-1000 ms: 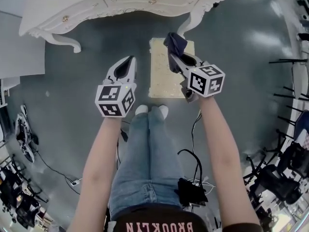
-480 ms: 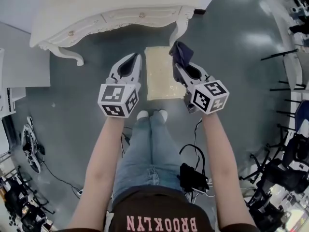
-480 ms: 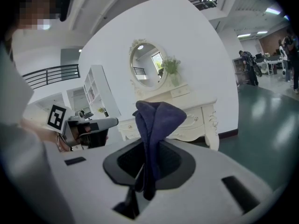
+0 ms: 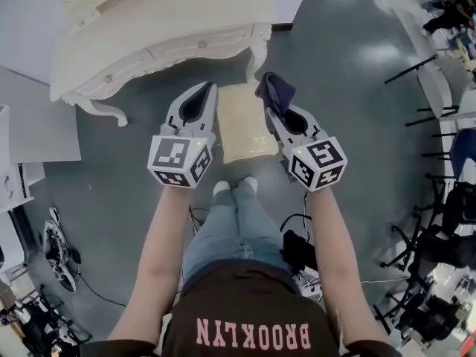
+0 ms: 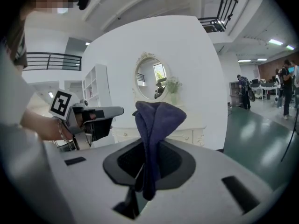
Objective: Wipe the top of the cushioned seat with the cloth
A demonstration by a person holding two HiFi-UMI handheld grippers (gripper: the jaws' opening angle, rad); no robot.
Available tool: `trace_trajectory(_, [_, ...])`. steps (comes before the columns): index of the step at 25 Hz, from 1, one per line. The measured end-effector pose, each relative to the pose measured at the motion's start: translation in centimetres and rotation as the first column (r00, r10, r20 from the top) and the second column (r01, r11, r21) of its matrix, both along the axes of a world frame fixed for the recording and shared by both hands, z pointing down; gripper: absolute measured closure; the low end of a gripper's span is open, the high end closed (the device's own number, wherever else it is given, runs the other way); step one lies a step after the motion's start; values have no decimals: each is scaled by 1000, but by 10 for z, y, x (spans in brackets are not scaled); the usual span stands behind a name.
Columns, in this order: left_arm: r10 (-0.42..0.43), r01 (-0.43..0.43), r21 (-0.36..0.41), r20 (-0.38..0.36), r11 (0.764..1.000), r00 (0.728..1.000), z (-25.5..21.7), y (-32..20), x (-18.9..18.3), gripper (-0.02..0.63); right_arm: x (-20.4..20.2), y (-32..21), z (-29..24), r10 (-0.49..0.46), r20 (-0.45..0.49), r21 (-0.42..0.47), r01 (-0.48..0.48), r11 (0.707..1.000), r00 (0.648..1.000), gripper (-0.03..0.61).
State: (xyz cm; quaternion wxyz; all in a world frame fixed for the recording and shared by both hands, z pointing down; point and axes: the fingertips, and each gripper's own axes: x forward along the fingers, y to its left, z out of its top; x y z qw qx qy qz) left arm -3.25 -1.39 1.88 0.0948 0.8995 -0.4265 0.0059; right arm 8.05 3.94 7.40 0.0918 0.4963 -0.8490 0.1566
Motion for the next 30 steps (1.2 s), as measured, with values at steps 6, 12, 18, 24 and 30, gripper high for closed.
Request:
trace_trajectory(6, [25, -26, 49, 27, 998, 999, -30, 10, 8, 608, 8, 15, -37, 40, -43, 66, -37, 997, 998, 538])
trace_trajectory(12, [55, -68, 148, 89, 987, 994, -62, 23, 18, 607, 23, 21, -76, 117, -110, 179, -97, 979, 987, 538])
trace_trajectory(18, [14, -29, 224, 69, 974, 998, -91, 29, 8, 607, 40, 35, -103, 239, -154, 298, -186, 936, 959, 538])
trace_trajectory(24, [-41, 30, 251, 36, 967, 999, -100, 32, -13, 608, 58, 51, -110, 299, -125, 327, -245, 913, 946, 538])
trace_trajectory(30, [-82, 66, 287, 43, 956, 996, -108, 35, -30, 607, 86, 64, -112, 353, -105, 330, -302, 894, 930, 538])
